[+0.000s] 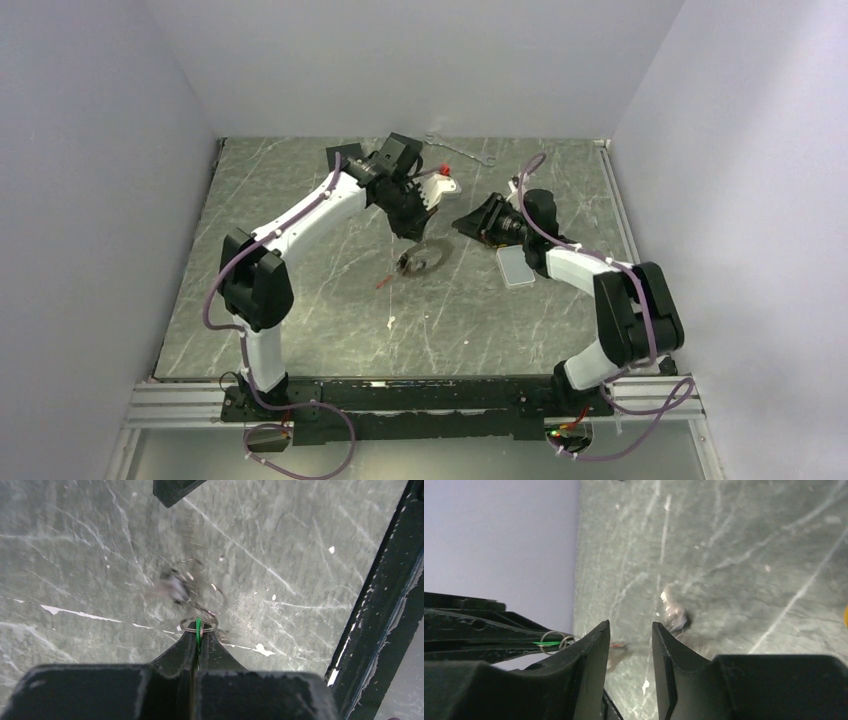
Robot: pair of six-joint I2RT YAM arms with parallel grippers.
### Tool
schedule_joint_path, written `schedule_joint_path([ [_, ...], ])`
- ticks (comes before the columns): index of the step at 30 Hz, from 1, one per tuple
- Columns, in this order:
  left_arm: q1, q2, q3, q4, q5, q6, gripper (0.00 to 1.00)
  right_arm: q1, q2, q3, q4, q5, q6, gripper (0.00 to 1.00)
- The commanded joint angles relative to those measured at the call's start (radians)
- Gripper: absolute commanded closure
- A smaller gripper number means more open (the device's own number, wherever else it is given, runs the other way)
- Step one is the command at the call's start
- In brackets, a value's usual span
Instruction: Remove the keys from the keyring
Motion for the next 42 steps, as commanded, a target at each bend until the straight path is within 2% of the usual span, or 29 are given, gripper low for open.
schedule_joint_path([
  [1,0.013,0.033,-0.046,0.038,0.006,0.039,1.00,-0.005,0.116,-0.012,-0.003,-0.076,-0.039,0.58],
  [4,0.049,0.037,-0.100,0.071,0.051,0.062,1.00,-0.006,0.160,-0.028,0.006,-0.113,-0.038,0.55],
  [8,0.091,0.030,-0.140,0.040,0.099,0.143,1.00,-0.006,0.145,-0.028,0.020,-0.144,-0.068,0.49],
  [15,0.115,-0.062,-0.208,0.072,0.124,0.218,1.00,-0.010,0.023,-0.016,0.027,-0.141,-0.218,0.45],
  [21,0.102,-0.102,-0.171,0.009,0.112,0.300,1.00,-0.020,-0.110,0.047,-0.048,-0.084,-0.409,0.38],
  [28,0.057,-0.172,-0.146,-0.041,0.083,0.403,1.00,-0.059,-0.211,0.184,-0.186,-0.021,-0.590,0.12],
  [31,0.031,-0.187,-0.125,-0.071,0.071,0.441,1.00,-0.072,-0.229,0.216,-0.176,-0.039,-0.629,0.01],
  [35,0.011,-0.194,-0.104,-0.141,0.080,0.513,1.00,-0.087,-0.236,0.258,-0.142,-0.060,-0.658,0.00],
  [40,-0.014,-0.219,-0.095,-0.230,0.041,0.652,1.00,-0.142,-0.230,0.264,-0.056,0.032,-0.534,0.01],
  [42,-0.021,-0.217,-0.072,-0.261,0.016,0.699,1.00,-0.160,-0.212,0.256,0.003,-0.059,-0.533,0.05],
])
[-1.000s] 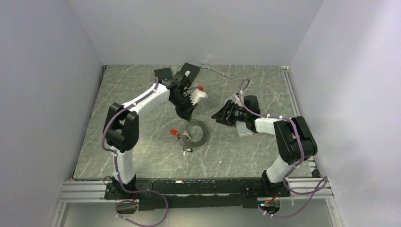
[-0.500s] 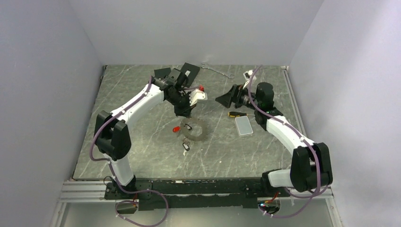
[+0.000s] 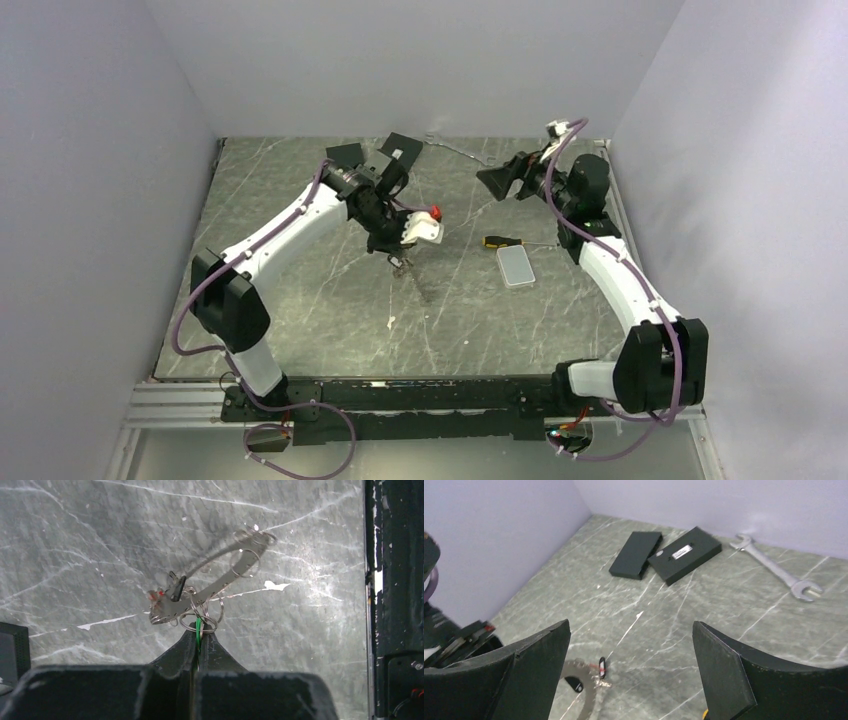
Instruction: Remove the keys from the keyring
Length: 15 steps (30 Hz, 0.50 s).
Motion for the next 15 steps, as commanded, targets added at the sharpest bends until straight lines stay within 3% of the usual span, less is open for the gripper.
schedule_joint_path([
  [1,-0.016,-0.059,0.071,-0.098,-0.031,0.167,1.00,-0.040,0.008,0.028,0.149,-0.085,0.028,0.11],
  [5,-0.020,-0.120,0.028,-0.048,-0.035,0.245,1.00,-0.012,-0.013,-0.034,0.204,-0.231,-0.004,0.16],
  [12,-0.022,-0.231,-0.096,0.042,0.012,0.430,1.00,0.054,-0.034,-0.047,0.027,-0.359,-0.234,0.16],
  [15,-0.024,-0.319,-0.219,0.187,0.033,0.545,1.00,0.077,-0.048,-0.078,0.021,-0.420,-0.286,0.17],
])
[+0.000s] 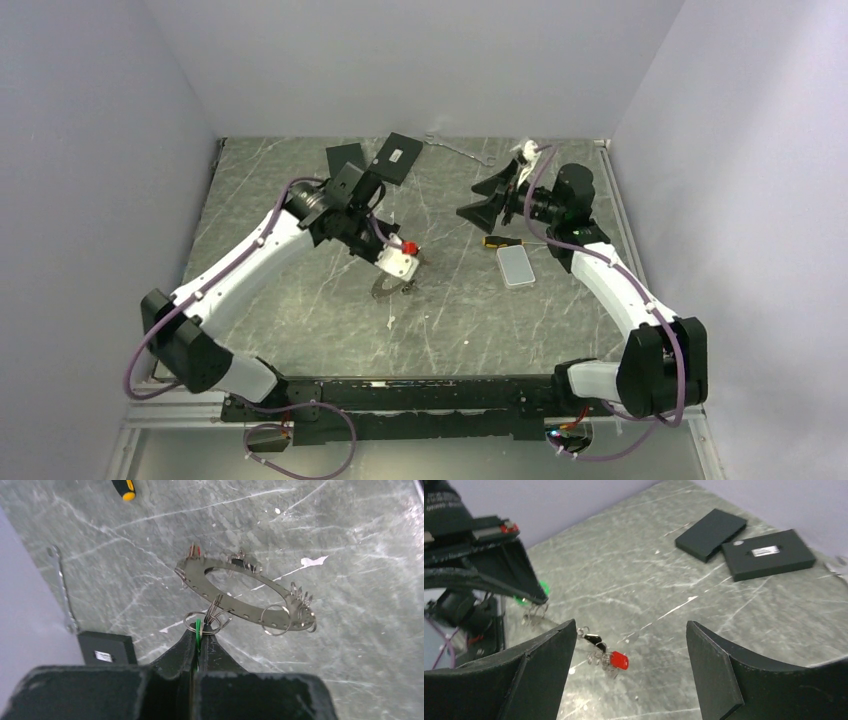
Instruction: Remove the keys from the keyring
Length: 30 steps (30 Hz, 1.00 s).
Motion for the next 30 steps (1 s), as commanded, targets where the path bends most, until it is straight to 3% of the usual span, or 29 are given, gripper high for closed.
schedule_joint_path([
  [1,-0.008,-0.128,-0.151,0.206,0.072,0.222,1.00,0.030,-0.045,-0.036,-0.035,-0.148,-0.152,0.19],
  [6,-0.010,-0.176,-0.181,0.286,0.121,0.280,1.00,0.066,-0.058,-0.029,-0.145,-0.240,-0.295,0.29],
  [9,-0.010,-0.217,-0.224,0.319,0.155,0.362,1.00,0.093,-0.055,-0.069,-0.076,-0.278,-0.274,0.37],
  [14,-0.011,-0.296,-0.326,0.410,0.217,0.467,1.00,0.143,-0.047,-0.120,0.065,-0.285,-0.205,0.42],
  [23,-0.012,-0.360,-0.408,0.506,0.270,0.497,1.00,0.206,-0.040,-0.107,0.053,-0.253,-0.257,0.49],
  [30,-0.013,-0.397,-0.488,0.652,0.300,0.500,1.00,0.240,-0.046,-0.081,0.013,-0.311,-0.276,0.51],
])
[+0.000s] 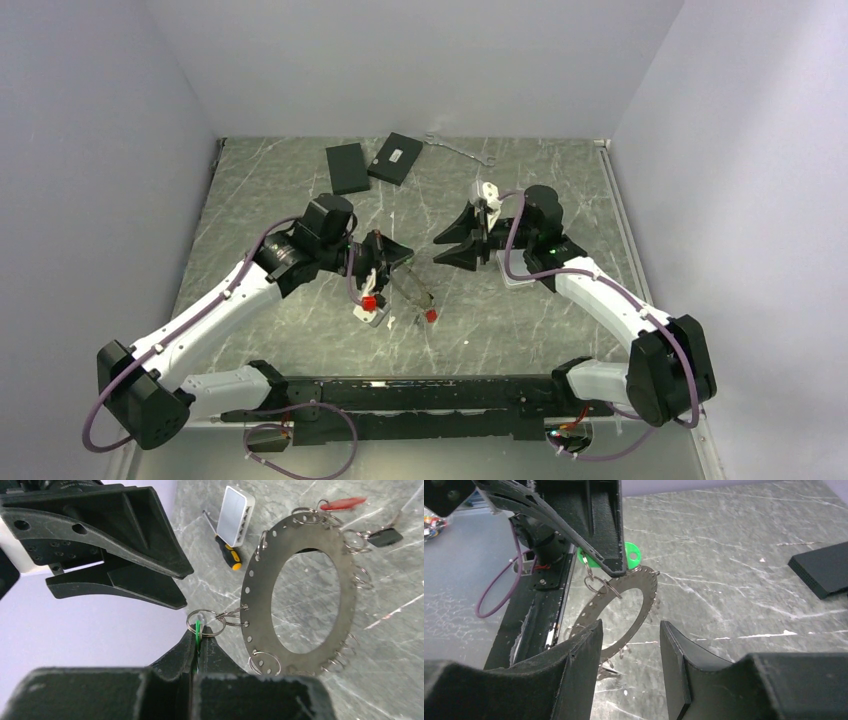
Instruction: Remove the keys from the keyring
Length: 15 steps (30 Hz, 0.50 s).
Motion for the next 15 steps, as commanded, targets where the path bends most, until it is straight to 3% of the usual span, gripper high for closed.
schedule_joint_path([
  [1,-0.005,-0.052,-0.039,0.166,0.084,0.087,1.00,0.022,-0.012,0.045,0.017,-0.076,-0.038,0.54],
  [6,-0.005,-0.070,-0.078,0.235,0.114,0.103,1.00,0.054,-0.010,0.059,-0.073,-0.074,-0.127,0.67],
  [15,-0.006,-0.070,-0.075,0.211,0.181,0.143,1.00,0.081,0.016,0.003,0.113,-0.028,-0.007,0.65],
])
